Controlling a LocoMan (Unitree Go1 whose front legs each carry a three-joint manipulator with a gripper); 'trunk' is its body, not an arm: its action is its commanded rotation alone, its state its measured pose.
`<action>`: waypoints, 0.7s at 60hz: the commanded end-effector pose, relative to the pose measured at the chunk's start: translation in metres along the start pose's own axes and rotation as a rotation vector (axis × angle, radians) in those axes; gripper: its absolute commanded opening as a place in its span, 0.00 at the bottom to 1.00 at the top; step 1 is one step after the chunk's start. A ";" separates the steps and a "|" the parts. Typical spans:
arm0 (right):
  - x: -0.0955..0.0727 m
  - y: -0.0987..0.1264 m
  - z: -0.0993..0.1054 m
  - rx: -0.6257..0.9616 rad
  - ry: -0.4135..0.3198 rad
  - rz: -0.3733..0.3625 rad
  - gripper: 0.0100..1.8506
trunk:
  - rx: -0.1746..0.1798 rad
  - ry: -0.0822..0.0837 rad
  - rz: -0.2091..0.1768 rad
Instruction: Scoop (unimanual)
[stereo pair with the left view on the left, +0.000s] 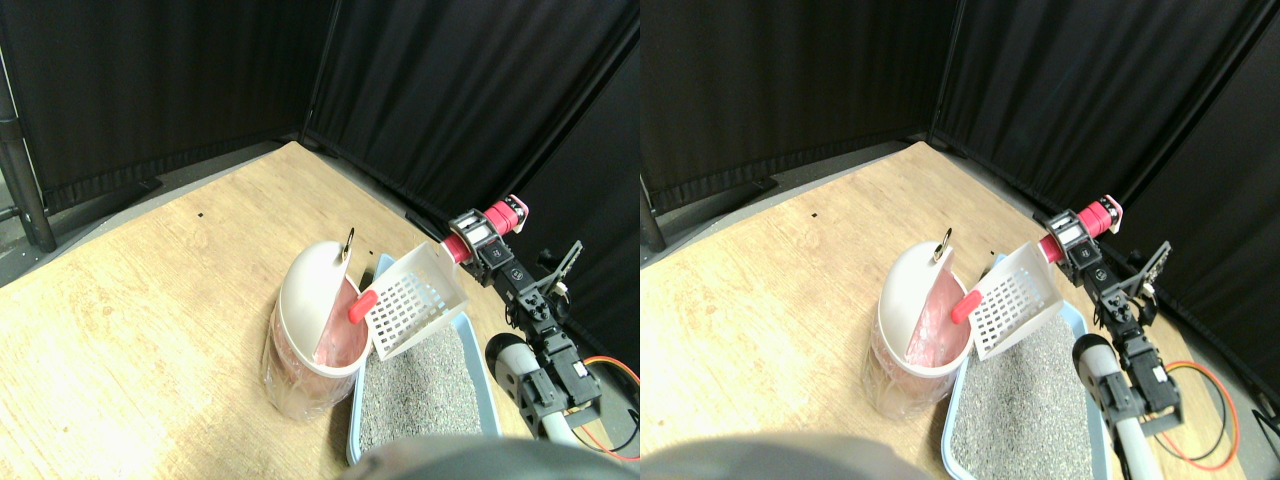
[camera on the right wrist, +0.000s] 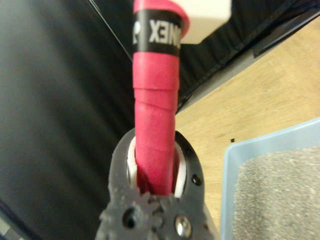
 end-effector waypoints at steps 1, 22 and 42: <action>0.003 -0.003 0.009 -0.055 -0.036 -0.007 0.07 | -0.010 -0.005 0.048; 0.003 -0.006 0.007 0.024 -0.077 -0.023 0.14 | -0.008 -0.005 0.045; -0.006 -0.021 -0.013 0.076 -0.095 -0.088 0.13 | 0.028 0.006 -0.015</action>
